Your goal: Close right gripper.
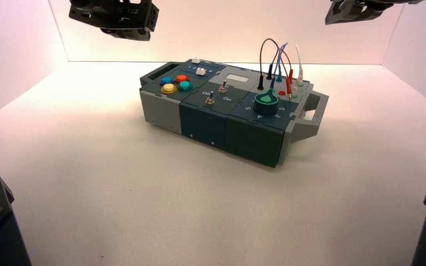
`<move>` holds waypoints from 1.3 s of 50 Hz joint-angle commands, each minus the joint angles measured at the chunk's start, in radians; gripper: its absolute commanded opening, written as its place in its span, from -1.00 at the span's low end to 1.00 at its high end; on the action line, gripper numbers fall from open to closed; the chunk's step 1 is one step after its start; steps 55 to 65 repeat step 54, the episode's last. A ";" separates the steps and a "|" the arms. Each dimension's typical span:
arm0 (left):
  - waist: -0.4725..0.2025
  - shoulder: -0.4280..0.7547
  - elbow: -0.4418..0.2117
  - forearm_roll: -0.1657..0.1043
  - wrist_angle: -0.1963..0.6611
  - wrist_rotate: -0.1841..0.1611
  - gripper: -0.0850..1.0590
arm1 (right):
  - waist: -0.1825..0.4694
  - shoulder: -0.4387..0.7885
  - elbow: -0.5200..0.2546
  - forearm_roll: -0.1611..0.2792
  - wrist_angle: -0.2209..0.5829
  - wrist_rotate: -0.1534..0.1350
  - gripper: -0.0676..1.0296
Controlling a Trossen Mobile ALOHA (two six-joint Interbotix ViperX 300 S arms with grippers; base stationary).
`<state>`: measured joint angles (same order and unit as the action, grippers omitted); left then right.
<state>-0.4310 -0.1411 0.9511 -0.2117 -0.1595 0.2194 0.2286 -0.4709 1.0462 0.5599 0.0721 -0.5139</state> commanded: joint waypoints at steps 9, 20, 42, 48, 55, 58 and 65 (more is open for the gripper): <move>0.005 -0.012 -0.009 0.002 -0.009 0.006 -0.91 | 0.003 -0.029 -0.003 -0.003 -0.009 -0.003 -0.92; 0.003 -0.009 -0.011 0.002 -0.012 0.006 -0.91 | 0.003 -0.028 -0.002 -0.003 -0.017 -0.002 -0.92; 0.003 -0.009 -0.012 0.002 -0.017 0.006 -0.91 | 0.003 -0.026 0.003 -0.002 -0.028 -0.002 -0.92; 0.005 -0.008 -0.014 0.002 -0.017 0.006 -0.91 | 0.003 -0.026 0.005 -0.002 -0.029 -0.002 -0.92; 0.005 -0.009 -0.014 0.002 -0.017 0.005 -0.91 | 0.005 -0.026 0.003 -0.002 -0.029 -0.002 -0.92; 0.005 -0.009 -0.014 0.002 -0.017 0.005 -0.91 | 0.005 -0.026 0.003 -0.002 -0.029 -0.002 -0.92; 0.005 -0.009 -0.014 0.002 -0.017 0.005 -0.91 | 0.005 -0.026 0.003 -0.002 -0.029 -0.002 -0.92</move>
